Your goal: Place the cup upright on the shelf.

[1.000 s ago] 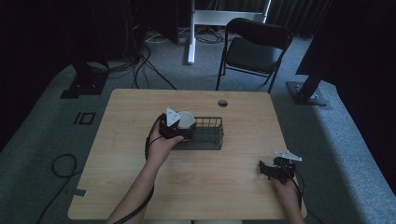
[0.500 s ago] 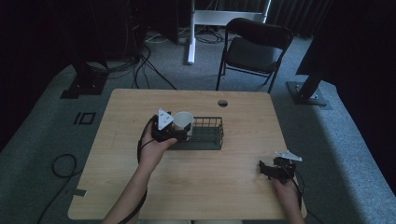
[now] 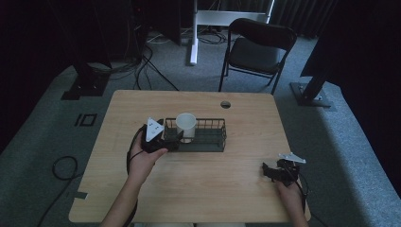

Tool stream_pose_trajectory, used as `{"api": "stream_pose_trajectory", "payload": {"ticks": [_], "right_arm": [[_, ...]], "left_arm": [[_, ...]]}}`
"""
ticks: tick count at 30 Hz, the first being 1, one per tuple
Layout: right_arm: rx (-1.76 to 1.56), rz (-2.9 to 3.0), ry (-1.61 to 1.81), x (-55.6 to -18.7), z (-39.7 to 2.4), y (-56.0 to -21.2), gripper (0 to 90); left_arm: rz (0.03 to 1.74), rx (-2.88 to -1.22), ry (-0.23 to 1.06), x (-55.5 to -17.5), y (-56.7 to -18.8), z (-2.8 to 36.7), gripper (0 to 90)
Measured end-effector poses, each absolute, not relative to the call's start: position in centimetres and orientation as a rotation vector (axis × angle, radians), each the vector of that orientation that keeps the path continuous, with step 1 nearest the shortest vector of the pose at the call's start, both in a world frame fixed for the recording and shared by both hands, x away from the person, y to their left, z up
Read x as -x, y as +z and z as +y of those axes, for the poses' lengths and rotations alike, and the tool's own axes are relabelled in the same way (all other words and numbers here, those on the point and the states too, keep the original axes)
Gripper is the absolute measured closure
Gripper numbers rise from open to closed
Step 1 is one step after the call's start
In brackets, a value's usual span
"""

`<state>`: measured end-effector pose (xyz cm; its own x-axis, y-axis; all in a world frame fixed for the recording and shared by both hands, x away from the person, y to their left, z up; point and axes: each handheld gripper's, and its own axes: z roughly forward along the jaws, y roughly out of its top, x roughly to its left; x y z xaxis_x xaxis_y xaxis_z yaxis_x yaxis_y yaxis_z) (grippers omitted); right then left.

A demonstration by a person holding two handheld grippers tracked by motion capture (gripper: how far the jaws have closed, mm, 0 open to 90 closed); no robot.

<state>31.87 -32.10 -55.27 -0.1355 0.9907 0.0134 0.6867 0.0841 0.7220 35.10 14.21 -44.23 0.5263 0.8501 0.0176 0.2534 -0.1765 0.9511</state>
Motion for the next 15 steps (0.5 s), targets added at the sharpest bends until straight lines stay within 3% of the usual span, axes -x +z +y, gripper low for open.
{"api": "stream_pose_trajectory", "payload": {"ticks": [15], "right_arm": [[-1.648, 1.880, 0.814, -31.9, -32.1, -55.3, 10.8]], "left_arm": [[1.014, -1.687, 0.714, -33.5, -47.1, 17.6, 11.3]]}}
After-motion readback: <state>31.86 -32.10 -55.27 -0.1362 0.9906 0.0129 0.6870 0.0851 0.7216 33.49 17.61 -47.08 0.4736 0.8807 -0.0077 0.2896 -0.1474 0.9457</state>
